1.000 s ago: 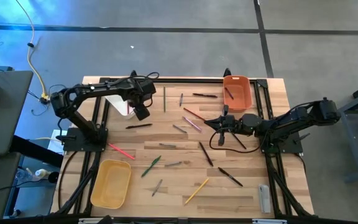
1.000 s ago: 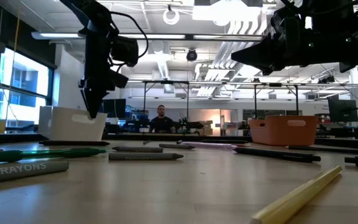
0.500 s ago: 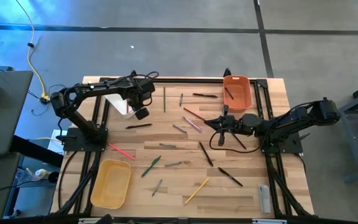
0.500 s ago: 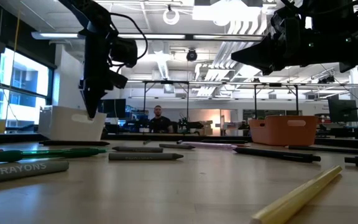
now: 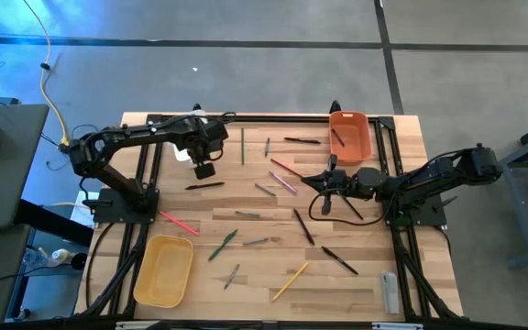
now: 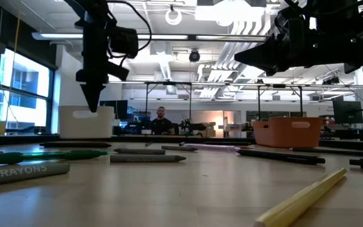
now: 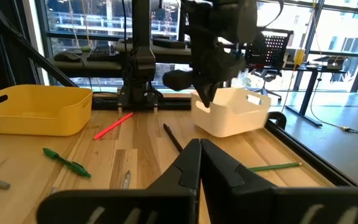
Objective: Sort crayons/erasers/pens/pencils in bins
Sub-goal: Adjust the white bin
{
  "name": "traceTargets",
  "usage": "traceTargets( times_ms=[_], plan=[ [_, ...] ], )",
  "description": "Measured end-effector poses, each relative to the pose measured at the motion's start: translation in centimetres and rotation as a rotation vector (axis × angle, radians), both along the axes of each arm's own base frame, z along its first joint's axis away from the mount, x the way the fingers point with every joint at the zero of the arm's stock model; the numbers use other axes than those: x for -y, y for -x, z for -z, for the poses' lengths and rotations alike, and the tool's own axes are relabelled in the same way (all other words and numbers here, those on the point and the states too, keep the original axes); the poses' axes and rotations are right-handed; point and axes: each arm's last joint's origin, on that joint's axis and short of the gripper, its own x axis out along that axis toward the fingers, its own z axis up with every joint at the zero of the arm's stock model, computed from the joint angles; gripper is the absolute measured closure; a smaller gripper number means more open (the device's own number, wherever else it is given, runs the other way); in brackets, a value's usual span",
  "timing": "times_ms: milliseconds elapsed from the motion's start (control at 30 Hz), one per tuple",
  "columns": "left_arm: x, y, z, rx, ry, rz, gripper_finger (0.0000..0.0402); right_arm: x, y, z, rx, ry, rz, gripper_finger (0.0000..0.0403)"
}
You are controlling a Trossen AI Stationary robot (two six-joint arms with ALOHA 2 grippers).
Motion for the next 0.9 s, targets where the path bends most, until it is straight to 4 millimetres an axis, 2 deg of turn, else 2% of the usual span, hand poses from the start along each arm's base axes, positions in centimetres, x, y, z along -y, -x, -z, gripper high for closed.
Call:
traceTargets(
  times_ms=[233, 433, 900],
  plan=[
    [1.5, 0.1, -0.7, -0.037, 0.026, 0.129, 0.0401, 0.0, 0.0, 0.0, 0.000, 0.000, 0.000, 0.0403],
    [1.9, 0.3, -0.7, -0.053, 0.090, 0.215, 0.0401, 0.0, 0.0, 0.0, 0.000, 0.000, -0.001, 0.0403],
    [-0.1, 2.5, -0.7, -0.109, 0.153, 0.214, 0.0402, 0.0, 0.0, 0.0, 0.000, 0.000, -0.005, 0.0403]
  ],
)
